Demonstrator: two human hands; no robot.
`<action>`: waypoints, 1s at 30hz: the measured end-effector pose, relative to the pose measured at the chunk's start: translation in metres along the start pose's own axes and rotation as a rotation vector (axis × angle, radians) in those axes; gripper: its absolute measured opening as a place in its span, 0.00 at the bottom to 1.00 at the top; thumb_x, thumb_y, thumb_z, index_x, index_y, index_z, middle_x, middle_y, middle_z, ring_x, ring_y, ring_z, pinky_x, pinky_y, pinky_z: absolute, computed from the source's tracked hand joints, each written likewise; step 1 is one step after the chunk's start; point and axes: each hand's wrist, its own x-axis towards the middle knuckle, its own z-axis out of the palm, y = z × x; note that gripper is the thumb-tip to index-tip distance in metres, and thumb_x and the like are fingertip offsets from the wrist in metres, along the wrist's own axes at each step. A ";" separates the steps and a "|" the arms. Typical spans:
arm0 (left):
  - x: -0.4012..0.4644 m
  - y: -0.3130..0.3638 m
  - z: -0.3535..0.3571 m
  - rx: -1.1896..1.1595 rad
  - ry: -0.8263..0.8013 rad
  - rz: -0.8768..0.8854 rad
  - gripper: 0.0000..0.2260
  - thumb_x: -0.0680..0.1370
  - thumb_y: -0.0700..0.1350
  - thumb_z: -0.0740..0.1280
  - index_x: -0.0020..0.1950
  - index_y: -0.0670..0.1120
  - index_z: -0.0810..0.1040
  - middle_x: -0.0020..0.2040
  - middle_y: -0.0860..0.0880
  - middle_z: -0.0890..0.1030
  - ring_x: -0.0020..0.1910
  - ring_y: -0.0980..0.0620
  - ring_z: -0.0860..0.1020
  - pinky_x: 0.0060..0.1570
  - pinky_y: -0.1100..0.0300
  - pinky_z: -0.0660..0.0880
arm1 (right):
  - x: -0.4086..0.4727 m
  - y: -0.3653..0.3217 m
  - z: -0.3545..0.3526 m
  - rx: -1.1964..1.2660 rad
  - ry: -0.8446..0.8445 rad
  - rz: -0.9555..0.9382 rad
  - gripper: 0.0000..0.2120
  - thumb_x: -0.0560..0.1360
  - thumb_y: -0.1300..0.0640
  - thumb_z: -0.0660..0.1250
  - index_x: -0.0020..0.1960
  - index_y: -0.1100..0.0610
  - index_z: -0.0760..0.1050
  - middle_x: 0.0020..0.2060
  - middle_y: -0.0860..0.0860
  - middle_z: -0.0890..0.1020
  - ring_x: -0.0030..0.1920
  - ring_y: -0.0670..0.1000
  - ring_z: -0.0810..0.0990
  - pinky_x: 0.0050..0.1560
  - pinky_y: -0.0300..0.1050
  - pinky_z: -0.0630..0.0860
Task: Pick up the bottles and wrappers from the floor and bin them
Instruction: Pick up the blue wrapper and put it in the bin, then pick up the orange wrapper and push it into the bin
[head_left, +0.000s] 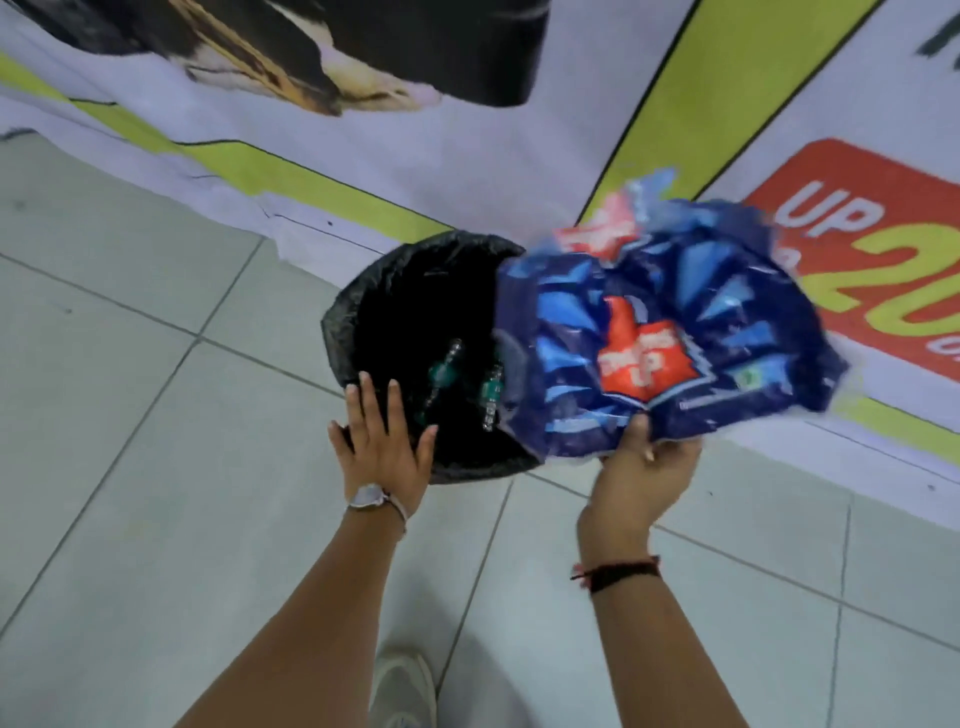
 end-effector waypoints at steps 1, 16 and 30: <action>0.001 -0.002 -0.003 -0.010 -0.027 0.003 0.37 0.77 0.61 0.35 0.64 0.37 0.70 0.66 0.32 0.71 0.63 0.32 0.71 0.51 0.32 0.72 | -0.010 0.001 0.012 -0.082 -0.056 -0.049 0.14 0.74 0.67 0.62 0.60 0.65 0.69 0.51 0.56 0.77 0.48 0.46 0.73 0.58 0.37 0.73; 0.052 -0.015 -0.011 -0.151 0.224 -0.005 0.32 0.75 0.58 0.45 0.73 0.39 0.54 0.75 0.38 0.54 0.73 0.39 0.54 0.71 0.44 0.53 | 0.003 0.066 0.101 -1.111 -0.825 0.161 0.35 0.77 0.60 0.60 0.73 0.67 0.42 0.71 0.65 0.62 0.67 0.65 0.68 0.65 0.55 0.67; 0.081 0.000 -0.018 -0.067 0.394 -0.071 0.30 0.76 0.53 0.53 0.71 0.34 0.56 0.66 0.29 0.65 0.60 0.29 0.69 0.60 0.37 0.67 | 0.144 0.160 0.002 -0.940 -0.340 0.359 0.29 0.76 0.52 0.63 0.70 0.62 0.56 0.67 0.67 0.66 0.62 0.68 0.70 0.61 0.62 0.70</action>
